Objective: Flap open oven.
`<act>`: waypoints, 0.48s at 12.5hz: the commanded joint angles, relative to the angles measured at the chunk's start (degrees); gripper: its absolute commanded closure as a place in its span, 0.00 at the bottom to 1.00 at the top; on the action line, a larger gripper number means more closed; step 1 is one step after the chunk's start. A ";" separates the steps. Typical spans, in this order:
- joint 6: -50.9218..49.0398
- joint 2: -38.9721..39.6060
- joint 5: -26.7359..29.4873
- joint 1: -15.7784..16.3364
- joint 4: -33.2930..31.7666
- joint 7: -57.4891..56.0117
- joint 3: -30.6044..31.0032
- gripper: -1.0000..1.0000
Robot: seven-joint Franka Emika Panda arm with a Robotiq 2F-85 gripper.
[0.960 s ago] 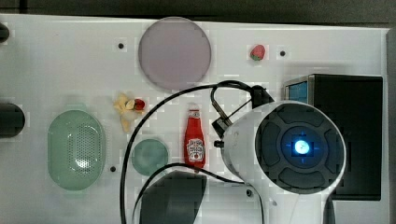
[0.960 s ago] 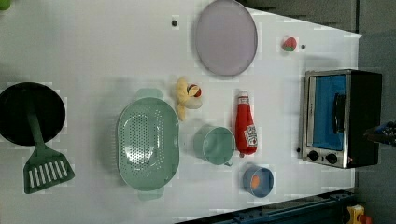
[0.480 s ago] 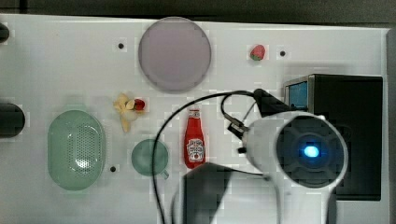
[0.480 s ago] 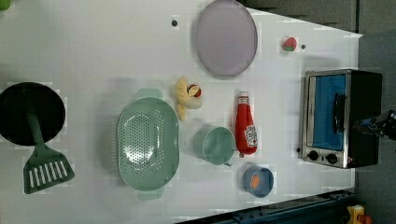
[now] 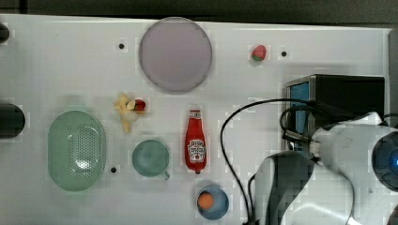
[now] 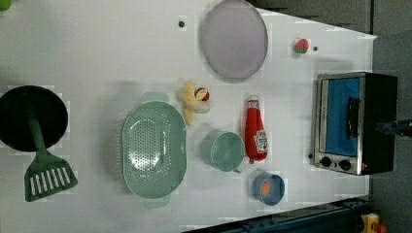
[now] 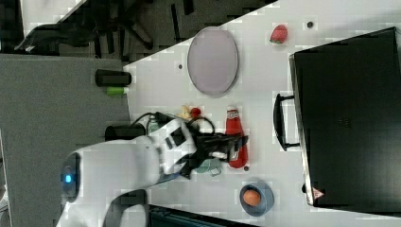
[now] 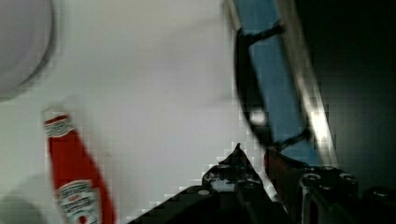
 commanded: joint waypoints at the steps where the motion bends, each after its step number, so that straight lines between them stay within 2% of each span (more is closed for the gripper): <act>1: 4.07 2.47 0.07 0.28 0.39 -15.69 -1.40 0.82; 6: 7.05 9.01 0.27 0.18 0.40 -15.91 -4.44 0.82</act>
